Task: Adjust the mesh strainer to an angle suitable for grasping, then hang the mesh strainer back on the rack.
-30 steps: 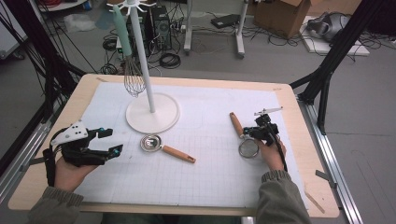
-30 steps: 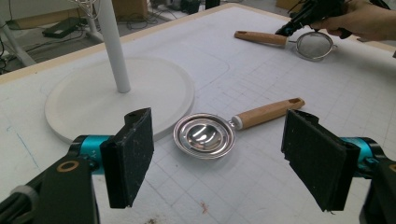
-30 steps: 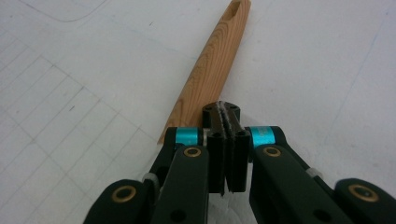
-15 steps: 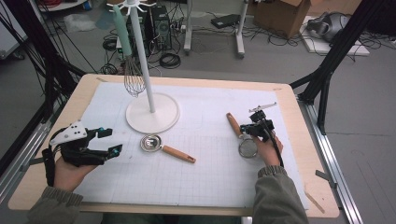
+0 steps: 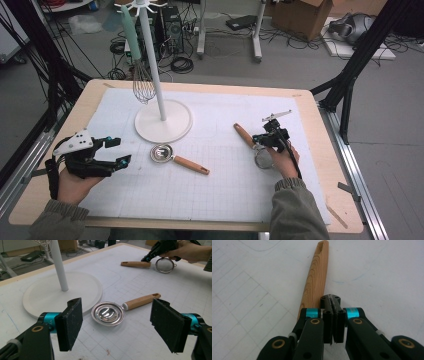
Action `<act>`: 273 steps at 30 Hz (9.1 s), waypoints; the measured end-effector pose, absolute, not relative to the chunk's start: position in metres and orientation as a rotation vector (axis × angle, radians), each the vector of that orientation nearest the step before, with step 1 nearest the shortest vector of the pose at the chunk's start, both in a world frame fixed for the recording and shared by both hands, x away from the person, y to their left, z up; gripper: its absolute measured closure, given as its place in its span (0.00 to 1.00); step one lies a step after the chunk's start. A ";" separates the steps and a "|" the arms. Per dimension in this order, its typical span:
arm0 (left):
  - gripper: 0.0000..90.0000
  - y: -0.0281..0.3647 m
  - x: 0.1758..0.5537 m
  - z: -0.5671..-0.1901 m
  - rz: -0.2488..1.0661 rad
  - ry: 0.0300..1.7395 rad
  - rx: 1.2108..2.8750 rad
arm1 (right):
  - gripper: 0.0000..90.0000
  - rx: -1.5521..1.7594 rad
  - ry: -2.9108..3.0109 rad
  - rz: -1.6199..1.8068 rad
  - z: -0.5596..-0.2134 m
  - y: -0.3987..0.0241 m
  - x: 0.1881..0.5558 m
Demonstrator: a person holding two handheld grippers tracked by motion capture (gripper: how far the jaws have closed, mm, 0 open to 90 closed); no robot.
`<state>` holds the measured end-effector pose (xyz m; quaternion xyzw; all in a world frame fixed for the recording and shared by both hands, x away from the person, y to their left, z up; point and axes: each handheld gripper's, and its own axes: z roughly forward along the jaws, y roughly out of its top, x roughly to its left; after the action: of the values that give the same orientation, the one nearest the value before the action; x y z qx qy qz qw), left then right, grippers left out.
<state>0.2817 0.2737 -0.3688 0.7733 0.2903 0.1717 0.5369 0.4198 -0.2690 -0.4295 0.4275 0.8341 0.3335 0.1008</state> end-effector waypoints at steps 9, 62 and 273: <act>0.29 0.273 0.282 -0.369 0.408 0.686 1.844 | 0.99 1.221 2.499 0.996 -0.430 -0.263 0.418; 0.29 0.279 0.279 -0.373 0.436 0.702 1.862 | 0.55 1.128 2.470 1.274 -0.402 -0.277 0.399; 0.30 0.259 0.279 -0.371 0.406 0.633 1.882 | 0.78 0.826 2.662 1.208 -0.390 -0.228 0.373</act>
<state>0.2789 0.2590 -0.3714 0.7880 0.2652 0.1700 0.5289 0.3726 -0.2282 -0.3899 0.2717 0.8752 0.3970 0.0518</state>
